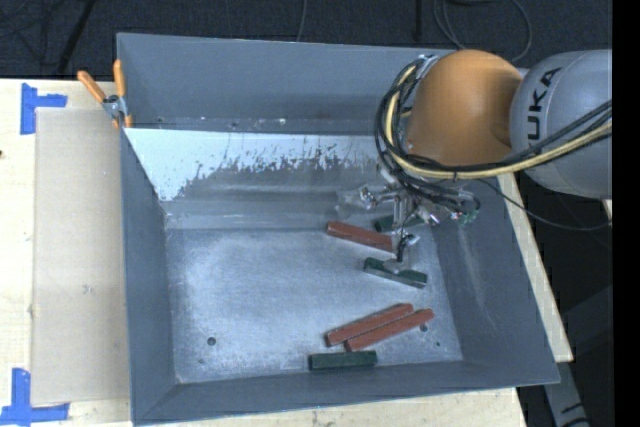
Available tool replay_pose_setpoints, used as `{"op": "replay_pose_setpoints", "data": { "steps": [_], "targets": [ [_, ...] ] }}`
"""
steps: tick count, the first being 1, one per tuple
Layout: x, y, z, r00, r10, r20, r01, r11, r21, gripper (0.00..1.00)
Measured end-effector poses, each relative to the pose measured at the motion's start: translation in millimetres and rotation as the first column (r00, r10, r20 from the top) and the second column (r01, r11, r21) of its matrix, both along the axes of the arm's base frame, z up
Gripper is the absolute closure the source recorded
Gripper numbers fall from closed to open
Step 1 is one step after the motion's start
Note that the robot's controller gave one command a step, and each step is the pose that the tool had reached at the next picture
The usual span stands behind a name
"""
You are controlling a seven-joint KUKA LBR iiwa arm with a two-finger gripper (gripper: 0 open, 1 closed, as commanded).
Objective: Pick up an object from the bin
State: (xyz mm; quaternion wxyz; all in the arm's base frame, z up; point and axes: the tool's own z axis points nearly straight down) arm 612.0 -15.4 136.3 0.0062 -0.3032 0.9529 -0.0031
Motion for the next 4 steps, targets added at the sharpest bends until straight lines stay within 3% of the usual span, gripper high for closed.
{"op": "replay_pose_setpoints", "data": {
  "steps": [1, 2, 3, 4],
  "targets": [
    [5.5, -26.3, -67.7, 0.999, 0.033, -0.013, -0.032, 0.999, 0.006, 0.0],
    [4.8, -61.4, -3.2, 0.999, 0.033, -0.006, -0.033, 0.999, 0.0, 0.0],
    [5.0, 1.8, -63.0, 0.999, 0.029, -0.017, -0.029, 1.0, 0.006, 0.0],
    [-9.4, -34.5, 12.8, 0.997, -0.072, -0.006, 0.072, 0.997, 0.002, 0.0]
  ]
}}
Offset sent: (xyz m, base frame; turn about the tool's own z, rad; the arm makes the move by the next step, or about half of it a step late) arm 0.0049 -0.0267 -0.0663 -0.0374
